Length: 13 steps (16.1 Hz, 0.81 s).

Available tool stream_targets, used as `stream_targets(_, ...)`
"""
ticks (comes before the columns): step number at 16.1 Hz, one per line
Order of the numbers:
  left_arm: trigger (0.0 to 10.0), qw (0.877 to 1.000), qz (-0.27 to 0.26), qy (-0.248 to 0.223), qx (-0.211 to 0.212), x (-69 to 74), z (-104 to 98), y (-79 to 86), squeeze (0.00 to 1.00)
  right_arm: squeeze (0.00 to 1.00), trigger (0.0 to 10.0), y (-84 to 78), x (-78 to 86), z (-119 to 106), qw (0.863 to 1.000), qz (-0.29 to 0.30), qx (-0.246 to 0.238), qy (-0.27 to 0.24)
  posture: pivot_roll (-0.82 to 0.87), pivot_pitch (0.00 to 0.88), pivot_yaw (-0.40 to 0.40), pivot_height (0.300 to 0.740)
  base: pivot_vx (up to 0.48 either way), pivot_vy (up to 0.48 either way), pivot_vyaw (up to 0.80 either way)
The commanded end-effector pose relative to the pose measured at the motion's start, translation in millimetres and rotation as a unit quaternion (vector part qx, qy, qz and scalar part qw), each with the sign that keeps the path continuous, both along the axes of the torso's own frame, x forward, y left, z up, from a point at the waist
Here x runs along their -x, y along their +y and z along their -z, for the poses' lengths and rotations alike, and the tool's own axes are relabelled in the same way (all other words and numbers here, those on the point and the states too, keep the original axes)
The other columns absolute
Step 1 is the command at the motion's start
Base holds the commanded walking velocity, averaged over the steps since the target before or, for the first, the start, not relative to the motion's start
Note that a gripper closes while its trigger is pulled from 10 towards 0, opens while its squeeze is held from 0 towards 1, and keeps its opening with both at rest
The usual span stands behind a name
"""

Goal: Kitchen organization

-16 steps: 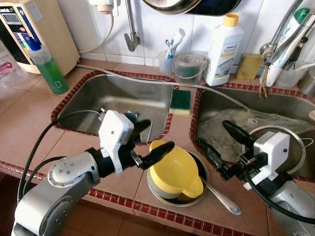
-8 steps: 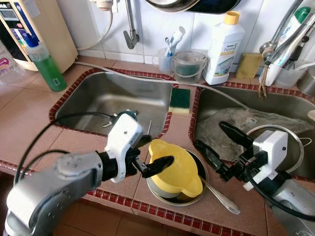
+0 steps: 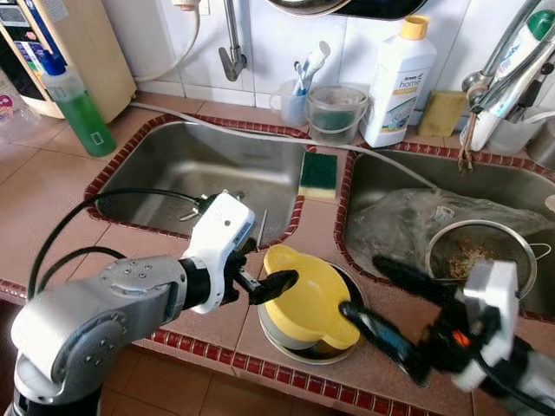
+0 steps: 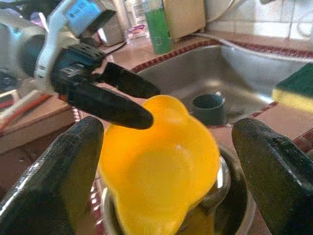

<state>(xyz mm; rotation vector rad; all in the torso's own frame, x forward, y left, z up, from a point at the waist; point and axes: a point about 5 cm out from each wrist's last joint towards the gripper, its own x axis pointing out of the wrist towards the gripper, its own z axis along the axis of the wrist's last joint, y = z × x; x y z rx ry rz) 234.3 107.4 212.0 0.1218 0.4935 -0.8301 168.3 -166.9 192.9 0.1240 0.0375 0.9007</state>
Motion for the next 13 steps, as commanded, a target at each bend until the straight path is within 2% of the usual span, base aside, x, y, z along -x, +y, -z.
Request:
stream_targets(1,10.0,1.0,0.008,0.002,-0.015,4.5,-1,-1.5,0.0,0.0,10.0,2.7,7.2,-7,1.0,-0.025,-0.004,-0.001,-0.27,0.16,0.057,0.74,0.0,0.0,0.0)
stream_targets(5,10.0,0.999,0.021,0.026,-0.036,7.2,5,-8.3,0.0,0.0,10.0,2.0,16.3,-18,0.998,-0.053,-0.021,0.008,-0.29,0.164,0.064,0.74,0.0,0.0,0.0)
stream_targets(6,9.4,0.998,0.025,0.027,-0.042,8.0,7,-9.8,0.0,0.0,10.0,2.2,17.2,-22,0.998,-0.059,-0.026,0.005,-0.29,0.165,0.065,0.74,0.0,0.0,0.0)
stream_targets(7,0.0,0.999,0.022,0.029,-0.039,7.0,7,-11.5,0.0,0.0,10.0,1.5,17.6,-25,0.998,-0.063,-0.027,0.002,-0.29,0.165,0.067,0.74,0.0,0.0,0.0)
stream_targets(10,0.0,0.998,0.019,0.026,-0.061,5.8,6,-11.0,0.0,0.0,10.0,-1.9,23.3,-34,0.996,-0.082,-0.035,0.012,-0.29,0.168,0.072,0.74,0.0,0.0,0.0)
stream_targets(13,0.0,0.997,0.016,0.021,-0.069,3.8,5,-10.2,0.0,0.0,10.0,-4.1,25.3,-34,0.995,-0.086,-0.032,0.026,-0.29,0.167,0.075,0.74,0.0,0.0,0.0)
